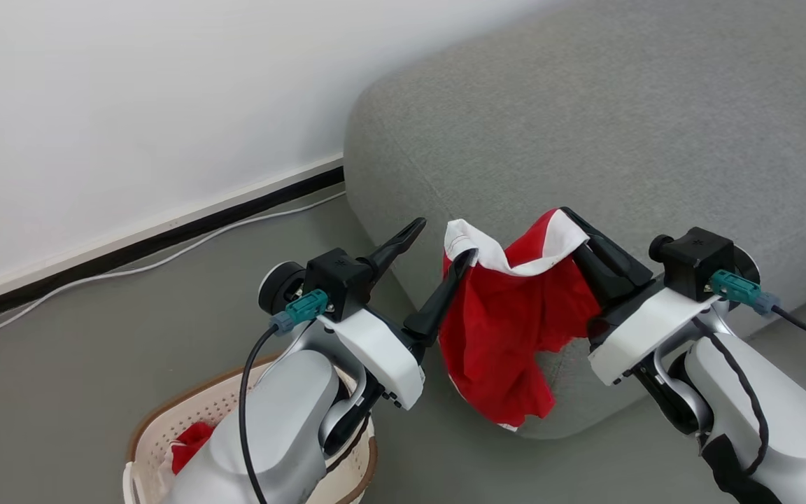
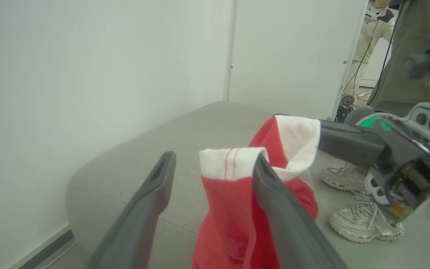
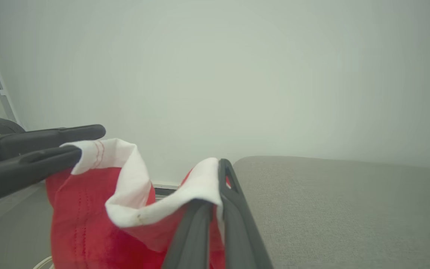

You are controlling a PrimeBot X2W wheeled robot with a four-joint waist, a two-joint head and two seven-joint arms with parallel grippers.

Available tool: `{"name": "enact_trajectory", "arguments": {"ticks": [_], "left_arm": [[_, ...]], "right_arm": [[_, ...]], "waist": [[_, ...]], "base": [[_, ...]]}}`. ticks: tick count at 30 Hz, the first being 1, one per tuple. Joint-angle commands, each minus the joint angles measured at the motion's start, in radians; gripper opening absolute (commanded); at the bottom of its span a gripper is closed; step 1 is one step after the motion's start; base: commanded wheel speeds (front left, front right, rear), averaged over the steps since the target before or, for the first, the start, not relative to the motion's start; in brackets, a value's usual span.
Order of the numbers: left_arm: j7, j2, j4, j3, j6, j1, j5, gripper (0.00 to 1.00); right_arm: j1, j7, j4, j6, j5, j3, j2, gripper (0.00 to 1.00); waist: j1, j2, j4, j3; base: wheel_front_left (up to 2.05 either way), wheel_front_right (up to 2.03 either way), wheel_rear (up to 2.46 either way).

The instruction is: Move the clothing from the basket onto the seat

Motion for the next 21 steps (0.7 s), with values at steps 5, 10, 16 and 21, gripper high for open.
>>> {"name": "enact_trajectory", "arguments": {"ticks": [5,10,16,21], "left_arm": [[-0.006,0.013,-0.031,0.014,-0.007,-0.019,0.003,1.00],[-0.006,0.012,-0.028,-0.017,-0.007,-0.035,-0.011,1.00],[-0.006,0.010,-0.026,-0.055,-0.007,-0.053,-0.032,1.00],[-0.006,0.011,-0.029,-0.060,-0.007,-0.053,-0.023,1.00]], "right_arm": [[0.044,-0.009,-0.074,0.004,-0.015,-0.060,-0.014,0.00],[0.082,-0.009,-0.111,0.004,-0.031,-0.123,-0.015,0.00],[0.131,-0.009,-0.155,0.004,-0.072,-0.209,-0.016,0.00],[0.118,-0.009,-0.164,0.004,-0.117,-0.296,-0.009,0.00]], "waist": [[0.0000,-0.0001,-0.063,0.017],[0.0000,-0.0001,-0.074,0.034],[0.0000,-0.0001,-0.082,0.049],[0.0000,-0.0001,-0.083,0.080]], "base": [[0.00,0.00,0.00],[0.00,0.00,0.00],[0.00,0.00,0.00],[0.00,0.00,0.00]]}}
